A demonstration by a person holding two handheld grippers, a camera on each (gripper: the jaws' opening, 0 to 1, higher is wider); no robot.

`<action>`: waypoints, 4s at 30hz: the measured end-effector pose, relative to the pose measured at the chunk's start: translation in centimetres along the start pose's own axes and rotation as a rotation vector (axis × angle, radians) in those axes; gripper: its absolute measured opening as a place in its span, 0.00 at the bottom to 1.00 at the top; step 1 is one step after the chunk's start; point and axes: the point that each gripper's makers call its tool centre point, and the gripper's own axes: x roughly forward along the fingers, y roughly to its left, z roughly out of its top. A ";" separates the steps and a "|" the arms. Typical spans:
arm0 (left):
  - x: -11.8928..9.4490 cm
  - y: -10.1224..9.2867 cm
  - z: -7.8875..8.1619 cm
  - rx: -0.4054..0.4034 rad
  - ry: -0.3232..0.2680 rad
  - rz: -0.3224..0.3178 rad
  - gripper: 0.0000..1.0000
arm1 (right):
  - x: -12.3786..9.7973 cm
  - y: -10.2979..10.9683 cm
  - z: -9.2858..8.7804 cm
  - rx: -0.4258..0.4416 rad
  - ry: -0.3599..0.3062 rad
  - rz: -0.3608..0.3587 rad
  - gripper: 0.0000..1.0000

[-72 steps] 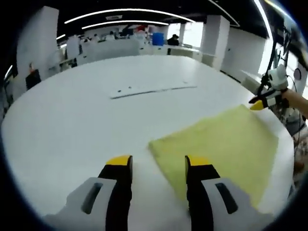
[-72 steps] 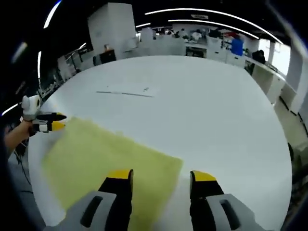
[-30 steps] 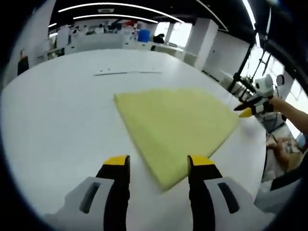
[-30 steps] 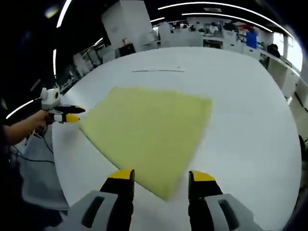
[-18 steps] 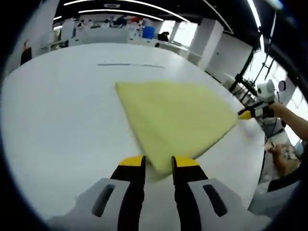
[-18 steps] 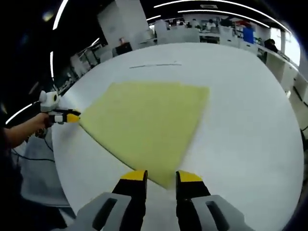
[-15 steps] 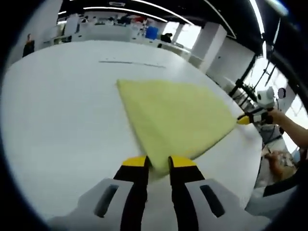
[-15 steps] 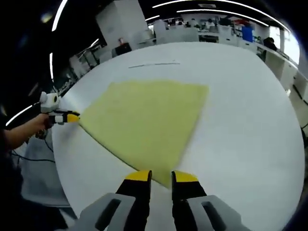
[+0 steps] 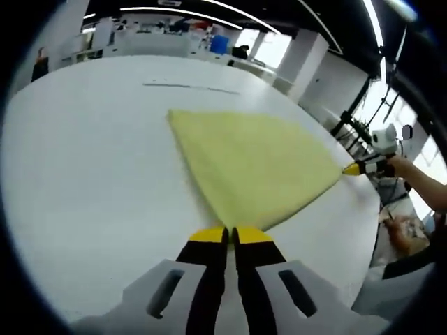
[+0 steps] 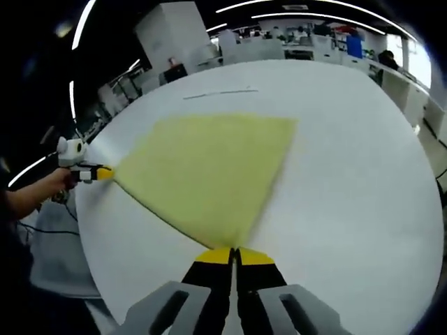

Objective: Fold the garment on the visible template until the final outline fits inside the template.

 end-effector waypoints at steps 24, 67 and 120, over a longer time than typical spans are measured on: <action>-1.8 -1.3 -2.3 0.019 0.013 0.012 0.01 | -1.3 1.3 -2.9 -0.012 -0.002 0.001 0.00; -5.9 -4.5 1.3 0.110 -0.160 0.038 0.61 | -4.4 7.7 0.1 -0.183 -0.142 0.077 0.73; -9.3 -6.7 1.0 0.221 -0.220 0.039 0.96 | -6.9 10.4 1.1 -0.192 -0.305 0.039 0.97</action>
